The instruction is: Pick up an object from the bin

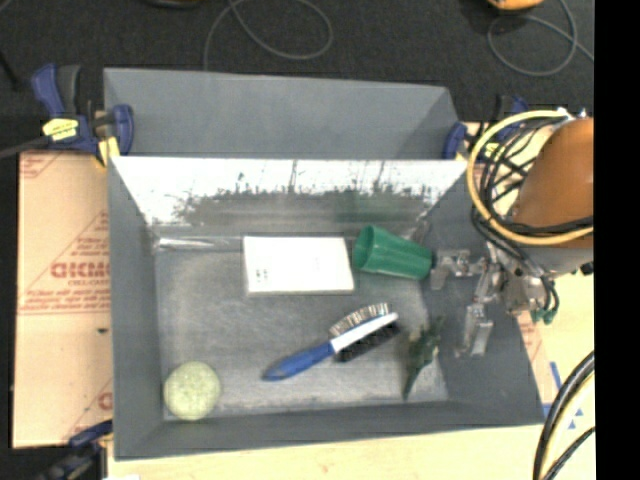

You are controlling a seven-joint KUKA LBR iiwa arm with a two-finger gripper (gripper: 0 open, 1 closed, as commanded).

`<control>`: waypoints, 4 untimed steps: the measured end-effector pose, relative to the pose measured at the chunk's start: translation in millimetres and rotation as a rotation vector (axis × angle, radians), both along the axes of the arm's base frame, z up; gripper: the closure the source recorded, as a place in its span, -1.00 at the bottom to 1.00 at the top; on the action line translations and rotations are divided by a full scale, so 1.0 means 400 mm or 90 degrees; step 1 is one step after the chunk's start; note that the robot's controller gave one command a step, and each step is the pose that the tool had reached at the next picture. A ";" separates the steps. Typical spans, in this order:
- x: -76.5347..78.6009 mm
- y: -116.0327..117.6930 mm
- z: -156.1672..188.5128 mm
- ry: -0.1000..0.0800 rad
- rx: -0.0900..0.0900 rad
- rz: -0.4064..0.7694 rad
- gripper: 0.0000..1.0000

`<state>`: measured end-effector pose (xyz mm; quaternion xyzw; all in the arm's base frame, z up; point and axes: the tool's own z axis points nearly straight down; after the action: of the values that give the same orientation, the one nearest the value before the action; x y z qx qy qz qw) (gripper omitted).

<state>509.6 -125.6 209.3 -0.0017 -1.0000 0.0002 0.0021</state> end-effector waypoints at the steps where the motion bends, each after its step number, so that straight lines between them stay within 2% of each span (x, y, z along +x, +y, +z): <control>1: 0.004 0.001 0.010 -0.005 -0.001 0.003 -1.00; 2: 0.002 0.060 -0.107 -0.007 -0.001 0.075 -1.00; 3: 0.062 0.175 -0.129 -0.004 0.000 0.247 -1.00; 4: 0.059 0.233 -0.205 -0.005 0.001 0.200 -1.00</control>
Offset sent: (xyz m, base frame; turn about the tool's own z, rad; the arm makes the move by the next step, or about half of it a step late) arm -0.0032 0.0742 -0.1393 -0.3519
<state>533.2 -32.5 127.2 0.1552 -0.9879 -0.0003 -0.0019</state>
